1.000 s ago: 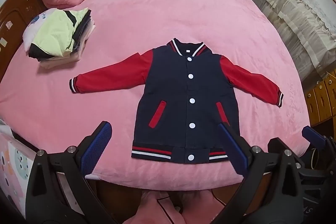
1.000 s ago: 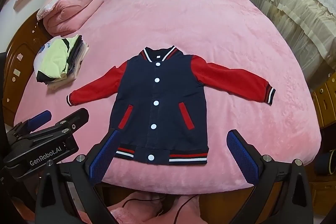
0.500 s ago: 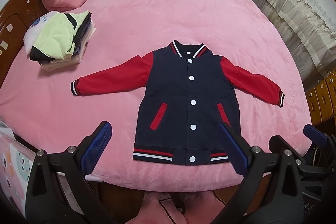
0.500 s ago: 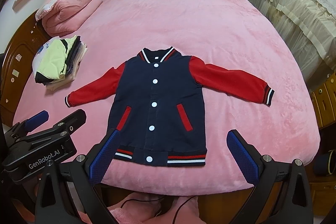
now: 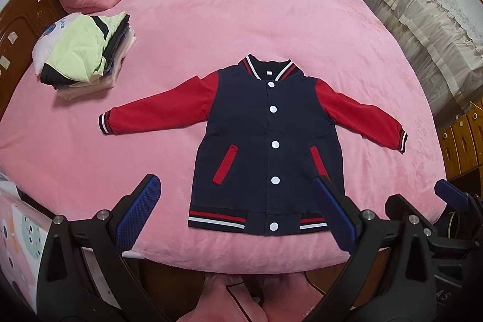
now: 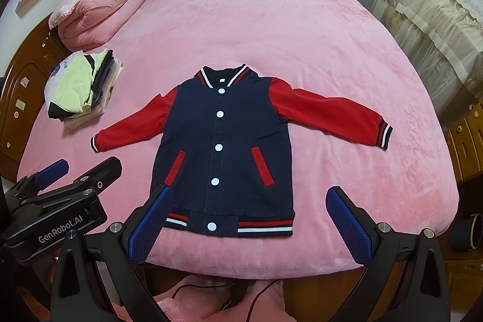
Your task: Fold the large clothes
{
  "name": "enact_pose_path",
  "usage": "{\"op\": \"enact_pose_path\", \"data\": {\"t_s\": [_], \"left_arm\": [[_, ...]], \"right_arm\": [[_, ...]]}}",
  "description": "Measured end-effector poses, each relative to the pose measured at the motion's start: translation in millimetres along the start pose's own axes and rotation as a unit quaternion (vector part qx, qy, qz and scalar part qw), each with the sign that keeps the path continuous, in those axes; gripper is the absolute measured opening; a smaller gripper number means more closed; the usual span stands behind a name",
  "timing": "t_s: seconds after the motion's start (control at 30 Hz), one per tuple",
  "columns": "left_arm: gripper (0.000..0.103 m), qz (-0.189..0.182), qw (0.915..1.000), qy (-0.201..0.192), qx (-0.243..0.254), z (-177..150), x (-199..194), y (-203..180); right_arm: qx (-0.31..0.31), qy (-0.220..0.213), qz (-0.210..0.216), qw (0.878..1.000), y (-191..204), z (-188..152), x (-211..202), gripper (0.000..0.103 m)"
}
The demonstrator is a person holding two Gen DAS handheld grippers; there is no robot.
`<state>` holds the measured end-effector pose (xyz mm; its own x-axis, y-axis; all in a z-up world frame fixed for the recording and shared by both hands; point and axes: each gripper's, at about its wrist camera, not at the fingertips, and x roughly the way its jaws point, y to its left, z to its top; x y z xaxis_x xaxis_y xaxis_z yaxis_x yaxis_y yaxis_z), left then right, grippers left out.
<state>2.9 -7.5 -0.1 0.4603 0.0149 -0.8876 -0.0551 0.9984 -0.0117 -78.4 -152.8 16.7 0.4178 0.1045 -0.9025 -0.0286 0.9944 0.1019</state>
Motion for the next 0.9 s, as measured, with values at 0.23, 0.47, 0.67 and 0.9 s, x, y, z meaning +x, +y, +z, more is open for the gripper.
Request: {"op": "enact_pose_path", "data": {"t_s": [0.23,0.47,0.67,0.9], "left_arm": [[0.100,-0.001,1.0000,0.004,-0.001,-4.2,1.8,0.2],[0.100,-0.001,1.0000,0.004,0.000,-5.0,1.7,0.1],[0.100,-0.001,1.0000,0.004,-0.001,-5.1,1.7,-0.2],[0.100,-0.002,1.0000,0.004,-0.001,-4.6,1.6,-0.1]], "right_arm": [[-0.001,0.005,-0.001,1.000,-1.9,-3.5,2.4,0.102],[0.000,0.008,-0.003,1.000,-1.2,-5.3,3.9,0.102],[-0.001,0.007,-0.004,1.000,-1.6,-6.6,4.2,0.102],[-0.001,0.009,-0.006,1.000,-1.9,-6.4,4.0,0.102]]}}
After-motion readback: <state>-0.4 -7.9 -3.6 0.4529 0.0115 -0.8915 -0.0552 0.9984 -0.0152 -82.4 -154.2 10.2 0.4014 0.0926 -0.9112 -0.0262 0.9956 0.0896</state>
